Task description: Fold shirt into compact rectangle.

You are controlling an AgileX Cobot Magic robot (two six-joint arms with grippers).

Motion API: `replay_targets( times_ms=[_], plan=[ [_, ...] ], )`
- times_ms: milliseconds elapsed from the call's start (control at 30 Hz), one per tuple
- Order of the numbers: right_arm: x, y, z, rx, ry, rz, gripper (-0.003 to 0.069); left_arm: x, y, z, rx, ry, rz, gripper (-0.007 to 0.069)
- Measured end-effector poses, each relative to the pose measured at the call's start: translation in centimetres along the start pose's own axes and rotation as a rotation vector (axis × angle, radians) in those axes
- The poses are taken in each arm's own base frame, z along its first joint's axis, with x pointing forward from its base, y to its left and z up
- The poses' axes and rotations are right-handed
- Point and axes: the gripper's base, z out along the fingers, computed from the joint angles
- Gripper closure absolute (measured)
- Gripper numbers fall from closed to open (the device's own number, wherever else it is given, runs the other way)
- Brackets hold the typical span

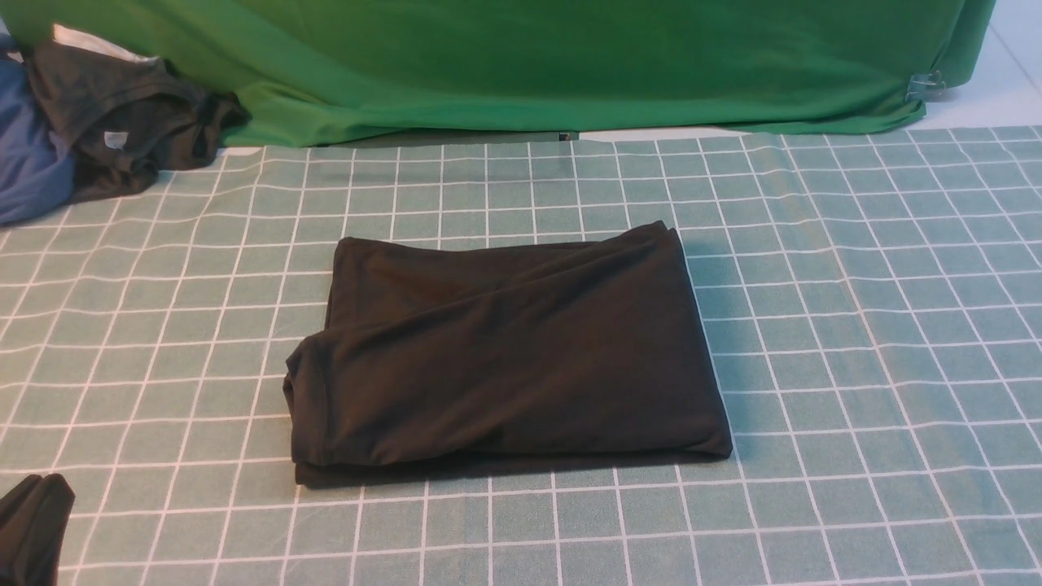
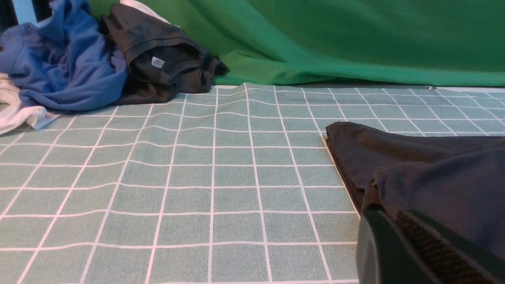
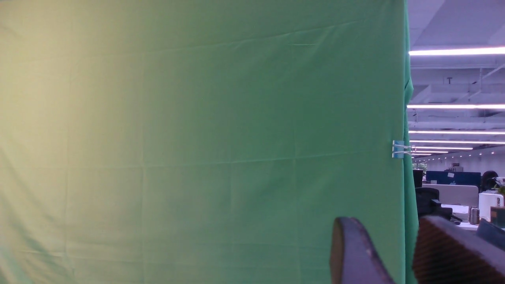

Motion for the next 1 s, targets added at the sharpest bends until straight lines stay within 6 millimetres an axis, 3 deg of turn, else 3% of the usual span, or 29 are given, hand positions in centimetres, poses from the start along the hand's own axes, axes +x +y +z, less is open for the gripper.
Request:
replay_targets(
  times_ms=[500, 700, 733, 867, 1000],
  plan=[
    [0.5, 0.0, -0.7, 0.014, 0.068, -0.048, 0.0421, 0.0, 0.0, 0.0, 0.000, 0.000, 0.000, 0.0610],
    [5.5, -0.2, -1.5, 0.049, 0.333, -0.153, 0.0421, 0.0, 0.0, 0.0, 0.000, 0.000, 0.000, 0.0610],
    [7.7, -0.4, -2.0, 0.065, 0.414, -0.172, 0.0421, 0.0, 0.0, 0.0, 0.000, 0.000, -0.001, 0.0610],
    [13.3, -0.7, -4.4, 0.080, 0.590, -0.182, 0.0421, 0.0, 0.0, 0.0, 0.000, 0.000, 0.001, 0.0610],
    [14.6, -0.6, -5.6, 0.066, 0.641, -0.179, 0.0421, 0.0, 0.0, 0.0, 0.000, 0.000, 0.001, 0.0610]
  ],
)
